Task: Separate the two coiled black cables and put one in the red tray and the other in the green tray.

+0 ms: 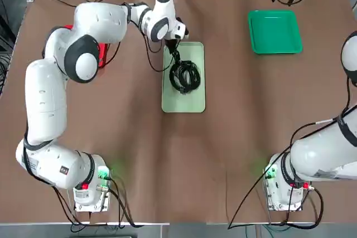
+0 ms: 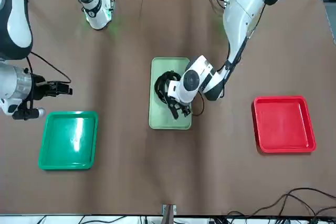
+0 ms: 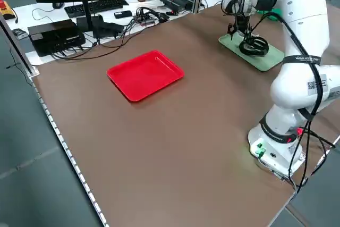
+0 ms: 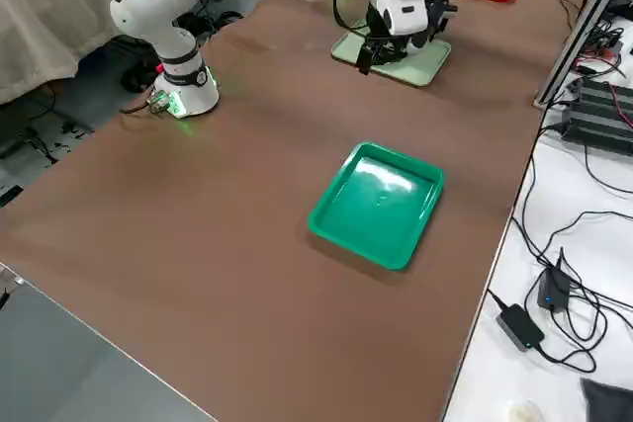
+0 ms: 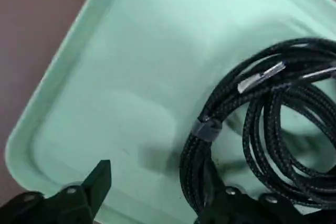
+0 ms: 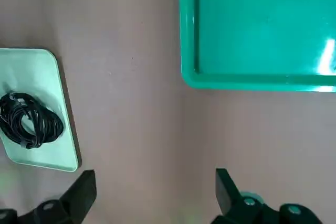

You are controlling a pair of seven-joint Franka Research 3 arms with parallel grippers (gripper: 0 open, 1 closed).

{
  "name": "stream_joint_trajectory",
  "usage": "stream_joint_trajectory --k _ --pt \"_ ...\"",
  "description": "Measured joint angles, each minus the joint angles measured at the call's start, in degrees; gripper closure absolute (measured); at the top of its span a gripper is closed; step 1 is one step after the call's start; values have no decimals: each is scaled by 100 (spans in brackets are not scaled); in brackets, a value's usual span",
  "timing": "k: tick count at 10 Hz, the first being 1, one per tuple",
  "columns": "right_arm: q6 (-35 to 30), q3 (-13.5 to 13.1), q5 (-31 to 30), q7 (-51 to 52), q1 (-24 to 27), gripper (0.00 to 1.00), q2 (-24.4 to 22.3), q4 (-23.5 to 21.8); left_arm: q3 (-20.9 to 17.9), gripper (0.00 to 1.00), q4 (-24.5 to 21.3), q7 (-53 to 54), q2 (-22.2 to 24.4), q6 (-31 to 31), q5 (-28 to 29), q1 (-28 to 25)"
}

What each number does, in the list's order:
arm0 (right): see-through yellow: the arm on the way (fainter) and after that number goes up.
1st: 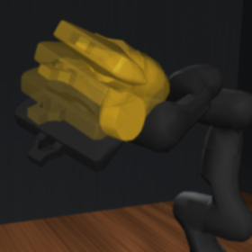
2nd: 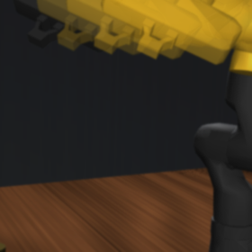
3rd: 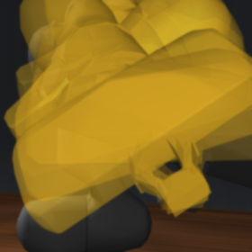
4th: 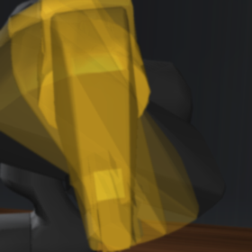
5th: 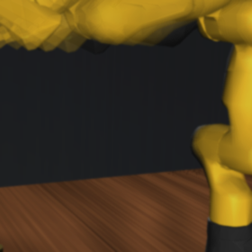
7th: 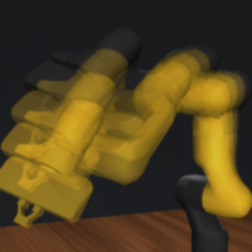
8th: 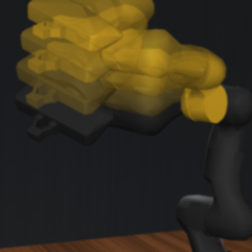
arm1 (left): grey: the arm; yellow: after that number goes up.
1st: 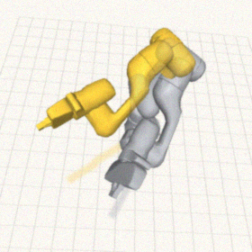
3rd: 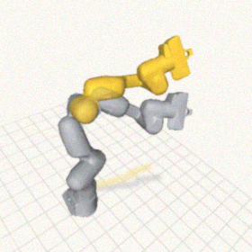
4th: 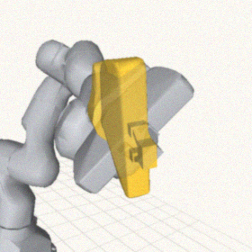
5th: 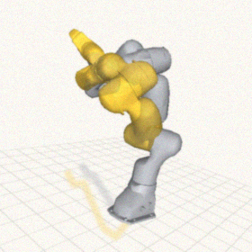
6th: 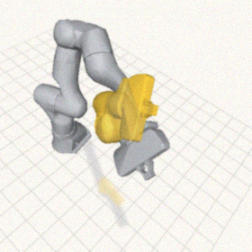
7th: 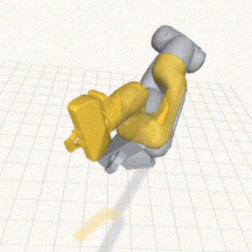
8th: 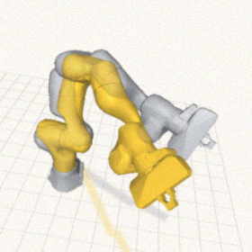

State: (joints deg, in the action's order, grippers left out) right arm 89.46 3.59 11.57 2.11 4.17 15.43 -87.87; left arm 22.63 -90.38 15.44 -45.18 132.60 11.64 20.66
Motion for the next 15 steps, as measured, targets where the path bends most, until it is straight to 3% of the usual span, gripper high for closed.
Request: stream_joint_trajectory --k 9,11,13,15 --pt "6 19 260 287 -36 0 1 -346 -245 34 -9 -141 -185 286 46 371" --pt "8 40 281 294 -190 0 3 -435 -254 43 1 -142 -183 291 129 377" --pt "53 43 483 294 -367 0 3 -489 -260 75 27 -154 -176 307 167 383" --pt "56 35 1059 293 -390 0 13 -515 -261 78 30 -178 -172 308 175 394"
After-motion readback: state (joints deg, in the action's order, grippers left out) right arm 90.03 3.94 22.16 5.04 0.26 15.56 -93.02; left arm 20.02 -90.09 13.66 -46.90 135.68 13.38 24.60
